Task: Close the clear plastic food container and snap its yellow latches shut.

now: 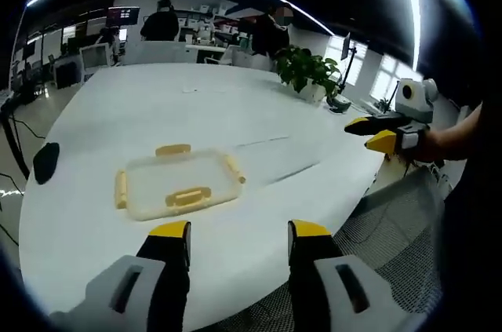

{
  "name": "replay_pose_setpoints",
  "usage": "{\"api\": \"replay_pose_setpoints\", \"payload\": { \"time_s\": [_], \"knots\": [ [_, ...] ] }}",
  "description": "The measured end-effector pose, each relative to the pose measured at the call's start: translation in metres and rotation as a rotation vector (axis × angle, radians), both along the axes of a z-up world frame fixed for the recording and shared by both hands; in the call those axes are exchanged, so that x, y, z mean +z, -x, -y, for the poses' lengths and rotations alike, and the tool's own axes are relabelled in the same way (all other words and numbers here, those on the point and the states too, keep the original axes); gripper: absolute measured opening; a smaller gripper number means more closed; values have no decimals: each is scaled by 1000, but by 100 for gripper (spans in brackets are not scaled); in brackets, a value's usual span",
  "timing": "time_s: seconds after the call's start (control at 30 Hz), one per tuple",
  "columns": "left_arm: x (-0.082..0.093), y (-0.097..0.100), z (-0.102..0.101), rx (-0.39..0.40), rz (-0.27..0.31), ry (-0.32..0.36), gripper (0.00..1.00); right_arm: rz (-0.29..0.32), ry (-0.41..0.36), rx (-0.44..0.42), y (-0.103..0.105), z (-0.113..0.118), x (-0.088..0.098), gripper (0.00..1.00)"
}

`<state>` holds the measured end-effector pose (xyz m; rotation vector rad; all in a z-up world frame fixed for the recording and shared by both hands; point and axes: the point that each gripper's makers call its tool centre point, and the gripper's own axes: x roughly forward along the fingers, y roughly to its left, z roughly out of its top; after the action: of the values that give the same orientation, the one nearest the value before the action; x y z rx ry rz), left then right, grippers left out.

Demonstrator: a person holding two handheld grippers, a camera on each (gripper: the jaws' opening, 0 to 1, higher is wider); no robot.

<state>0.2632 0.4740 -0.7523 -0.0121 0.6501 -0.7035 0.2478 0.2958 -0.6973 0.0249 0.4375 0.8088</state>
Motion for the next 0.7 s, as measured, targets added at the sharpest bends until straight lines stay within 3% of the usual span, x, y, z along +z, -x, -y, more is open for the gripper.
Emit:
{"api": "replay_pose_setpoints", "payload": {
  "time_s": [0.1, 0.27, 0.47, 0.53, 0.57, 0.7],
  "knots": [
    [7, -6, 3, -8, 23, 9, 50, 22, -24, -20, -4, -1, 6, 37],
    [16, -17, 6, -10, 37, 24, 50, 8, -26, -22, -4, -6, 4, 36],
    [17, -19, 7, -21, 37, 25, 50, 5, -26, -21, -8, -8, 4, 36],
    [17, -19, 8, -2, -5, 70, 50, 4, -30, -24, -10, -9, 4, 36],
    [19, -22, 6, -5, 6, 73, 50, 2, -30, -23, -12, -10, 4, 36],
    [17, -24, 4, -17, 6, 54, 50, 1, -20, -6, -14, -16, 3, 36]
  ]
}}
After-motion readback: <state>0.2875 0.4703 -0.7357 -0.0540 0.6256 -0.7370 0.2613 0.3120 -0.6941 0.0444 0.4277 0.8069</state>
